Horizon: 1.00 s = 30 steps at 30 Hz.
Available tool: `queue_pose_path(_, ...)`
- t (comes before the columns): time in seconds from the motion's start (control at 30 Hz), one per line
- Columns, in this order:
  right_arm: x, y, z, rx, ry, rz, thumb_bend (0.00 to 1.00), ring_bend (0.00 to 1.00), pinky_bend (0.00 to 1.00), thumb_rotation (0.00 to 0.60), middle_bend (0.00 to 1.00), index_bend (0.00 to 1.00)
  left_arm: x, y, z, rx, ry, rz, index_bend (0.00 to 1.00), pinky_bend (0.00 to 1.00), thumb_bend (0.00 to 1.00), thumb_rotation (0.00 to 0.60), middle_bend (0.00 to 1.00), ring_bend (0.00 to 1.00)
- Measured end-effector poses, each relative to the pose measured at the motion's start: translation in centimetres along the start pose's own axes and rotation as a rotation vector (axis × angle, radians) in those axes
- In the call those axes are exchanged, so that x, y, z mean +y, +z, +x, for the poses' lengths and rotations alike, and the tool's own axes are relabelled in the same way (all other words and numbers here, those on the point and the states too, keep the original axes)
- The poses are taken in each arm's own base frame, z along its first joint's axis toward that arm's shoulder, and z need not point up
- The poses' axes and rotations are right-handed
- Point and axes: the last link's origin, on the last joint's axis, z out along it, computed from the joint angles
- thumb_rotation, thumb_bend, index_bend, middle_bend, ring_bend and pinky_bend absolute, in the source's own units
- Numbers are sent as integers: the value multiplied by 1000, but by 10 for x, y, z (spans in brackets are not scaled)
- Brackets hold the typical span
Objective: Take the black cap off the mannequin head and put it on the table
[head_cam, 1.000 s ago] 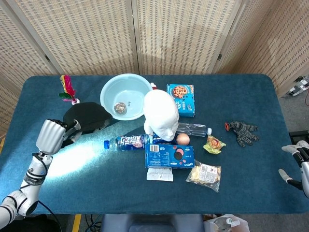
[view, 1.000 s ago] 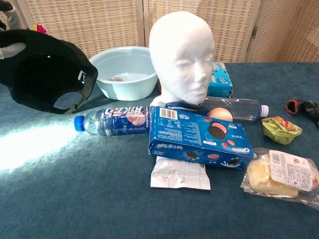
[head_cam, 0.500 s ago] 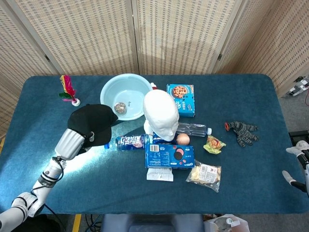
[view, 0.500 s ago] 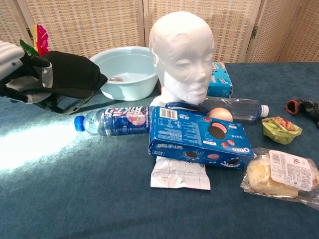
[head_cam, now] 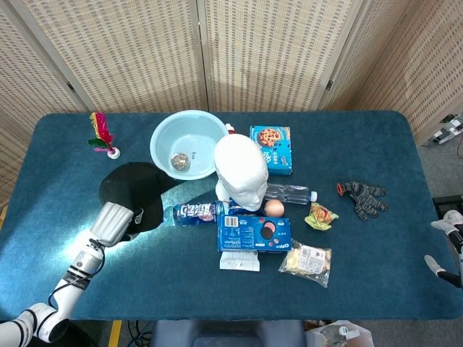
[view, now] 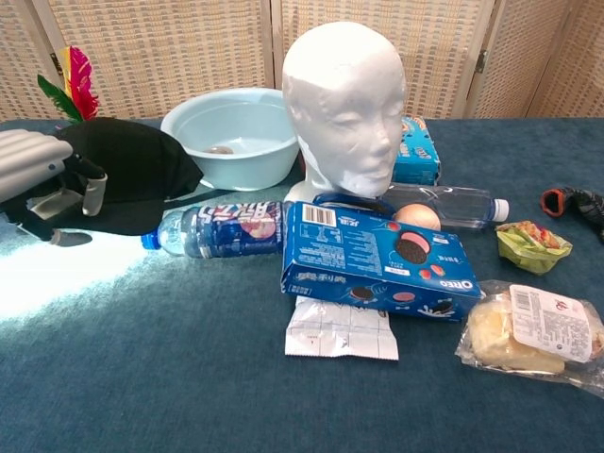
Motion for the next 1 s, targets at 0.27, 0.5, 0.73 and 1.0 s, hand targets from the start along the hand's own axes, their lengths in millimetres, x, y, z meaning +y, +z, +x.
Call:
queue_pose_path(0.27, 1, 0, -1, 2, 2, -2, 184, 276, 412, 600, 308, 314, 3, -13, 10, -140, 53, 78, 0, 1000, 73, 600, 611, 755)
queue_pose_path(0.5, 3, 0, -2, -1, 4, -6, 183, 276, 412, 600, 308, 314, -1, -25, 22, -121, 58, 131, 0, 1000, 73, 600, 383, 568)
queue_pose_path(0.73, 4, 1, -4, -10, 2, -6, 183, 276, 412, 600, 308, 314, -14, -45, 37, -61, 8, 219, 0, 902, 73, 600, 353, 489)
queue_pose_path(1.0, 5, 4, -6, -45, -16, 6, 183, 276, 412, 600, 308, 314, -34, -83, 50, 52, -26, 335, 57, 727, 74, 600, 322, 427)
